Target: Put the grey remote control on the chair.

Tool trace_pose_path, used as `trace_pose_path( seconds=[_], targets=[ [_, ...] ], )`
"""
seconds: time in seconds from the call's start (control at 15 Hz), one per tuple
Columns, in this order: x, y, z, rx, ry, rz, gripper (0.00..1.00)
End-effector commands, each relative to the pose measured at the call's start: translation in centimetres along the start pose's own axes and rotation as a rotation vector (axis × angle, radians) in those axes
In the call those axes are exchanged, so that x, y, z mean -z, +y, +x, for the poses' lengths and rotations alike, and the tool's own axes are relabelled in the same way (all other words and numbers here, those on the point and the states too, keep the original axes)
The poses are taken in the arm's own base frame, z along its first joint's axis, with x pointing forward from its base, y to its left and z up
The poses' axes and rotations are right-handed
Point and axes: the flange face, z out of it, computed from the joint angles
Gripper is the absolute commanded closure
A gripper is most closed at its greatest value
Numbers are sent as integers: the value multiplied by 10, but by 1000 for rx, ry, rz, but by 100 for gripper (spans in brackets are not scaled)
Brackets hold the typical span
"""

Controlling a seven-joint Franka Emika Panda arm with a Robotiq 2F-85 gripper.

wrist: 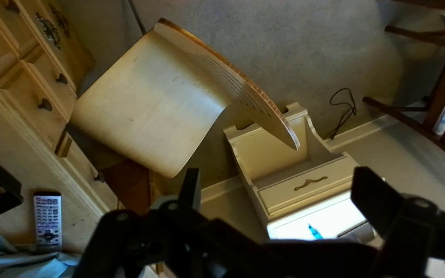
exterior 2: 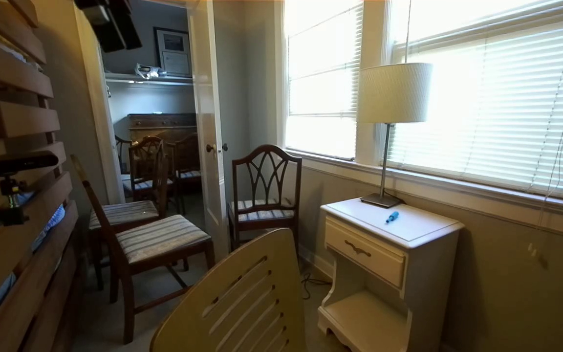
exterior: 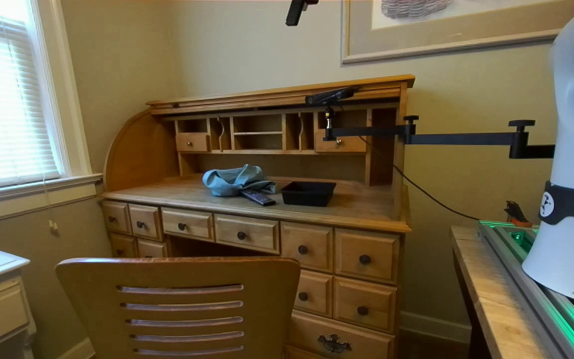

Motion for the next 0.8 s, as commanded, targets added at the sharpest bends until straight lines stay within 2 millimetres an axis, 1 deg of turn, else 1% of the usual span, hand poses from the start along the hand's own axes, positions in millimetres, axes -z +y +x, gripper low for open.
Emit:
trace_pose_path(
  seconds=[0.0,0.33,0.47,0.6,0.73],
  targets=[
    [-10,21,18,-45,32,-12,0],
    [-20,48,40,-83,45,-4,0],
    [-21,56,44,-109,44,8,0],
    [-21,53,43,-113,27,9,0],
    [-21,56,44,-120,25,10,0]
  ],
)
